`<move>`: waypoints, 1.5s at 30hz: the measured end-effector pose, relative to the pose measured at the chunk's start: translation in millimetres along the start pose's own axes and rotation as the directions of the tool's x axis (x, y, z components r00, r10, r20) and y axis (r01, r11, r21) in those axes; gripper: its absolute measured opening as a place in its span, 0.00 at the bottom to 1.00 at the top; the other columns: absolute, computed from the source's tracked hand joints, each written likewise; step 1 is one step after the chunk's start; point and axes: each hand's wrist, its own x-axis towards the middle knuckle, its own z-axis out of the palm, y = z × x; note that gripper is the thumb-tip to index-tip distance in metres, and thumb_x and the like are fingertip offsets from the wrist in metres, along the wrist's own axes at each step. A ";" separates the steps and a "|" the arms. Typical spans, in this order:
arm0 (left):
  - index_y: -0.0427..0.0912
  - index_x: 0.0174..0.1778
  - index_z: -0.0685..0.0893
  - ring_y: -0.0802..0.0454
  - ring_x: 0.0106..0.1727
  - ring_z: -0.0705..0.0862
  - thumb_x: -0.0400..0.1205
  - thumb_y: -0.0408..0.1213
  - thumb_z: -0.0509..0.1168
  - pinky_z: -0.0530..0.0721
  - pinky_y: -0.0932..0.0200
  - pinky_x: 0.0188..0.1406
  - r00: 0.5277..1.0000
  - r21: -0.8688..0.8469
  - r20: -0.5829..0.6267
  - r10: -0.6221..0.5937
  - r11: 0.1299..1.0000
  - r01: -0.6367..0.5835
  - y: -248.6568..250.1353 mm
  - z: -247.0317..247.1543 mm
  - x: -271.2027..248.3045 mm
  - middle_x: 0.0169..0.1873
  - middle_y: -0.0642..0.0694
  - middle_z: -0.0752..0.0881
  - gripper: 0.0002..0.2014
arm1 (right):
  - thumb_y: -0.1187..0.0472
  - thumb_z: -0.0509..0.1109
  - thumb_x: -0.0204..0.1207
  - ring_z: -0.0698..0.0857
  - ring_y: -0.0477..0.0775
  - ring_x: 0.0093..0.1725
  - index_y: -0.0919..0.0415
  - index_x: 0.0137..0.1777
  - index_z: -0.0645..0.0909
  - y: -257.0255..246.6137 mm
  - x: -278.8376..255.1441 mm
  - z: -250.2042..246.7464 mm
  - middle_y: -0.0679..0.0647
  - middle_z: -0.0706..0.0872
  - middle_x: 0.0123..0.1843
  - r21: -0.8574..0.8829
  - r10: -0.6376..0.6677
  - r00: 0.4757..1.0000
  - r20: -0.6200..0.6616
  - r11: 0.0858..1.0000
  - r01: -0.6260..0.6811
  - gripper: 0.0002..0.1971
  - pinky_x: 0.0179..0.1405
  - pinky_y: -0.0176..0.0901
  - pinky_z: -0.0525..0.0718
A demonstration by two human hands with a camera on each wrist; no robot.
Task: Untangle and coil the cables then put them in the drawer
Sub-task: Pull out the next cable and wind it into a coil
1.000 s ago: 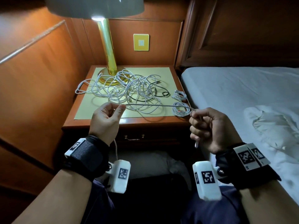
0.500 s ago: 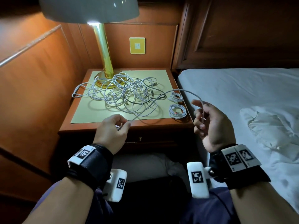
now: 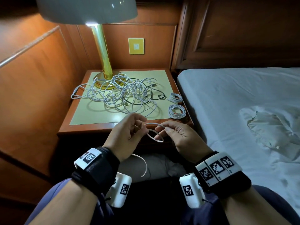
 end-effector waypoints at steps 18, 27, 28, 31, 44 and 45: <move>0.41 0.38 0.84 0.53 0.21 0.79 0.84 0.35 0.69 0.79 0.64 0.22 0.960 -0.125 0.014 -0.279 0.952 0.279 6.0 -3.5 0.3 0.23 0.46 0.81 0.09 | 0.81 0.63 0.80 0.89 0.61 0.61 0.57 0.66 0.84 -13.0 -4.1 -3.9 0.65 0.90 0.61 0.308 0.120 0.973 0.198 0.934 -0.179 0.23 0.62 0.49 0.87; 0.37 0.40 0.82 0.44 0.26 0.86 0.85 0.33 0.67 0.87 0.55 0.25 0.916 -0.352 0.212 -0.340 0.848 0.396 15.0 2.6 -4.1 0.29 0.39 0.82 0.07 | 0.69 0.80 0.73 0.94 0.59 0.44 0.64 0.52 0.87 -12.2 -5.7 0.5 0.57 0.94 0.43 0.071 0.236 0.972 0.012 0.969 -0.236 0.09 0.36 0.50 0.91; 0.37 0.40 0.82 0.44 0.26 0.86 0.85 0.33 0.67 0.88 0.55 0.26 0.913 -0.362 0.219 -0.344 0.840 0.404 16.2 2.8 -3.8 0.29 0.40 0.82 0.07 | 0.67 0.81 0.72 0.94 0.58 0.41 0.64 0.50 0.87 -11.7 -5.5 1.5 0.57 0.94 0.42 0.057 0.237 0.972 -0.002 0.970 -0.236 0.08 0.32 0.47 0.89; 0.38 0.41 0.82 0.42 0.27 0.87 0.85 0.35 0.67 0.87 0.54 0.25 0.907 -0.372 0.226 -0.355 0.829 0.417 17.0 1.4 -2.7 0.30 0.39 0.84 0.07 | 0.66 0.84 0.68 0.92 0.58 0.39 0.63 0.45 0.88 -9.1 -3.4 1.9 0.59 0.93 0.41 0.067 0.232 0.972 -0.046 0.971 -0.229 0.09 0.32 0.46 0.89; 0.33 0.46 0.84 0.49 0.28 0.84 0.84 0.33 0.67 0.83 0.60 0.23 0.960 -0.313 0.137 -0.243 0.909 0.275 10.8 5.1 0.1 0.29 0.44 0.83 0.06 | 0.62 0.83 0.69 0.81 0.35 0.32 0.54 0.40 0.84 2.4 2.7 2.9 0.42 0.87 0.36 -0.406 -0.044 0.978 -0.202 0.913 -0.043 0.09 0.36 0.24 0.74; 0.35 0.45 0.84 0.50 0.28 0.83 0.84 0.33 0.67 0.82 0.60 0.23 0.966 -0.315 0.108 -0.234 0.914 0.256 10.1 4.8 1.1 0.29 0.45 0.83 0.05 | 0.62 0.83 0.69 0.81 0.36 0.33 0.53 0.41 0.84 2.2 2.7 1.4 0.43 0.88 0.37 -0.390 -0.035 0.980 -0.196 0.920 -0.045 0.09 0.36 0.26 0.75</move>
